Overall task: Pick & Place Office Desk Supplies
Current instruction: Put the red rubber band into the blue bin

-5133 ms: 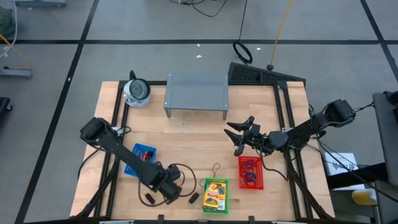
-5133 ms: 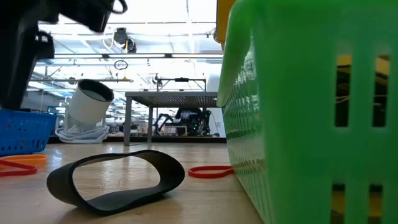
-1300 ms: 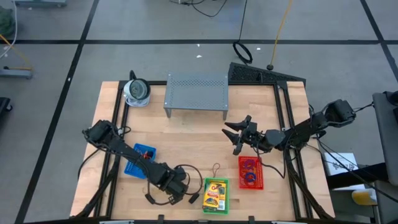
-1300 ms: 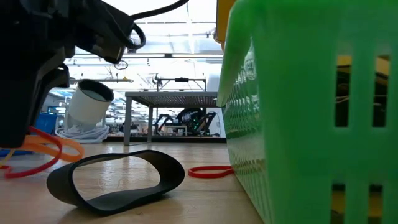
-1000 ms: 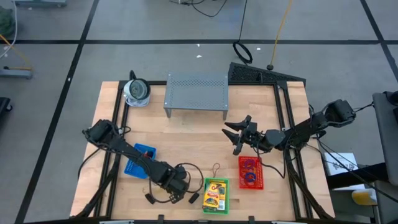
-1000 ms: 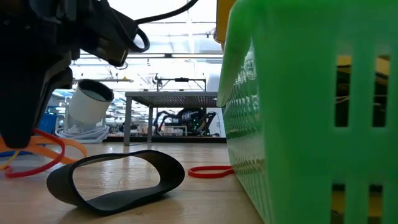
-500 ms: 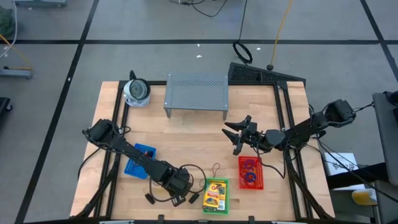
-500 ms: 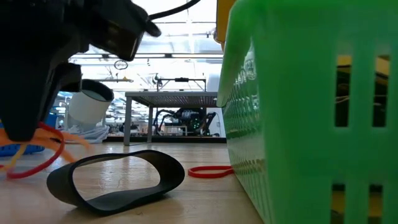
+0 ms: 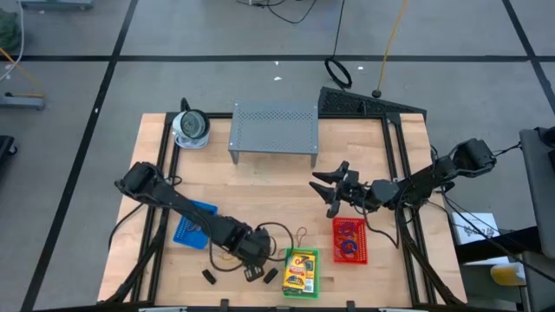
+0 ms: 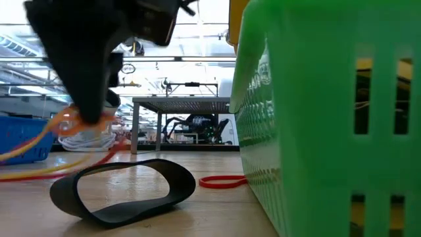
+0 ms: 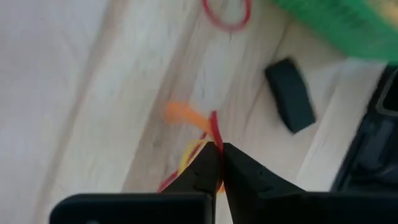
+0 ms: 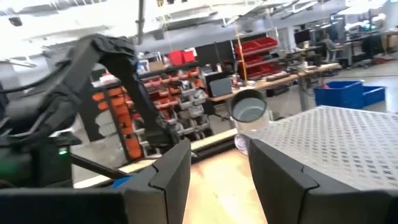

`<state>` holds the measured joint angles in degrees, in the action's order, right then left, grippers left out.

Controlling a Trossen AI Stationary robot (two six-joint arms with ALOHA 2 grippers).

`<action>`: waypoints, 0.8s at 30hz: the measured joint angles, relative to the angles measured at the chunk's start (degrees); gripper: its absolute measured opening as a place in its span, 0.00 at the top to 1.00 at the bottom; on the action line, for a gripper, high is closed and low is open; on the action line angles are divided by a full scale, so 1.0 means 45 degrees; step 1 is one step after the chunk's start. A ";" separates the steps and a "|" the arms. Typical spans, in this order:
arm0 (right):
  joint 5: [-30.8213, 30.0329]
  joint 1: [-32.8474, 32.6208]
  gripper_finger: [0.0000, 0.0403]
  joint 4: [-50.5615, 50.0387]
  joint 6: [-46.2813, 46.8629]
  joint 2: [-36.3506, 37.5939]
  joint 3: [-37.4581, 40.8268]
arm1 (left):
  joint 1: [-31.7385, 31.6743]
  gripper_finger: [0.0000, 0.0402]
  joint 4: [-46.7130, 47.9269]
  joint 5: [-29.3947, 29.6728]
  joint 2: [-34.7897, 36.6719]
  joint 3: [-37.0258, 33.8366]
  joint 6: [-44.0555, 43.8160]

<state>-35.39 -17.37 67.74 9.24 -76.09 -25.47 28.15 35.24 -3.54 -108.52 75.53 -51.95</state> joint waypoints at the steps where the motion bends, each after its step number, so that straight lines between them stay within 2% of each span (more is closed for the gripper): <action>1: 0.0186 0.0002 0.61 0.0002 -0.0002 0.0000 0.0000 | -0.0059 0.95 -0.0092 0.0159 0.0122 0.0000 0.0132; 14: 0.0320 0.0000 0.61 0.0132 -0.0007 -0.0005 -0.0005 | -0.0337 0.89 -0.1247 0.2449 0.1832 0.0000 0.1475; 24: 0.0558 0.0000 0.61 0.0142 -0.0012 -0.0005 -0.0005 | -0.0337 0.94 -0.1853 0.4252 0.2835 0.0000 0.2466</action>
<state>-32.88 -17.37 68.38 9.19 -76.12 -25.50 26.63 26.90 15.59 -95.77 75.53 -40.85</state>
